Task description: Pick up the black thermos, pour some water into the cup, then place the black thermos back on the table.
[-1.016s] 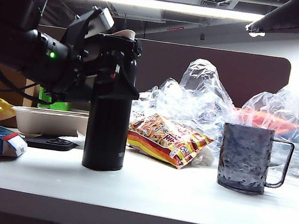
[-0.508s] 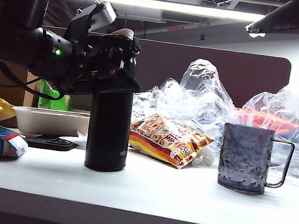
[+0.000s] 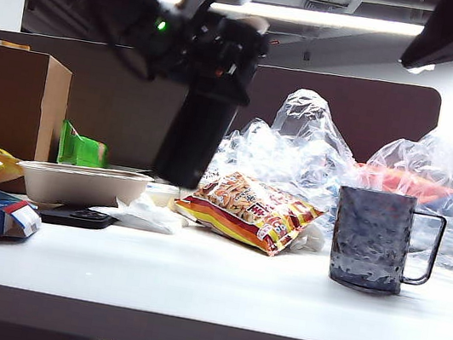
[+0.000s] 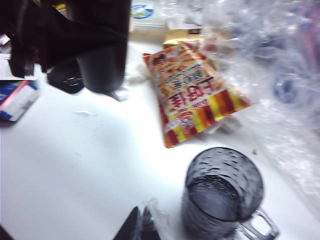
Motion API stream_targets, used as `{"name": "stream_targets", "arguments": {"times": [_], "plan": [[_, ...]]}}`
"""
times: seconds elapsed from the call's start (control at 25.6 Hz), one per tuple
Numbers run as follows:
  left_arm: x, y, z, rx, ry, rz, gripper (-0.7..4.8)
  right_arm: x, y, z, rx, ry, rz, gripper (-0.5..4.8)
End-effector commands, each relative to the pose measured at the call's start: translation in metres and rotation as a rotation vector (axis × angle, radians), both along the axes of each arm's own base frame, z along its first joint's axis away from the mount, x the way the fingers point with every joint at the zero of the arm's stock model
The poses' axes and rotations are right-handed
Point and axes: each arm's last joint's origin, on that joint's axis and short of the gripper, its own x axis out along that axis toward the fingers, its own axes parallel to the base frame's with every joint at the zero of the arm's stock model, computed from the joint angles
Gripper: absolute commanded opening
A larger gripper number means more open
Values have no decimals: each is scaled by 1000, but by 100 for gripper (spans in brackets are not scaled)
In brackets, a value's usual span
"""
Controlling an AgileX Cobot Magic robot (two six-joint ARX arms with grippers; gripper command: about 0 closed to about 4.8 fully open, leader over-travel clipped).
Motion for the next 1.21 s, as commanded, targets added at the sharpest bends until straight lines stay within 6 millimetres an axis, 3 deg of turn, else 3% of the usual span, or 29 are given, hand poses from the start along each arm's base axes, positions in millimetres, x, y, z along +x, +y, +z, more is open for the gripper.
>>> {"name": "stream_targets", "arguments": {"times": [0.04,0.16,0.35,0.51,0.66,0.86,1.21], "plan": [[3,-16,33,147,-230,20,-6,3,-9,1,-6,5,-56,-2],[3,-37,40,234,-302,24,-6,6,-16,0,-8,26,-96,-2],[14,-71,12,492,-420,-19,-6,9,-25,-1,-7,33,-126,-2],[23,-85,-5,546,-425,-37,-6,10,-31,-3,-16,58,-142,-2],[33,-95,-3,573,-462,-44,-6,10,-34,-6,-22,77,-139,-2],[25,-110,-6,792,-626,-134,-6,11,-34,-6,-40,72,-129,-2],[16,-122,-7,774,-654,-163,-5,12,-34,-8,-60,78,-119,-2]]}}
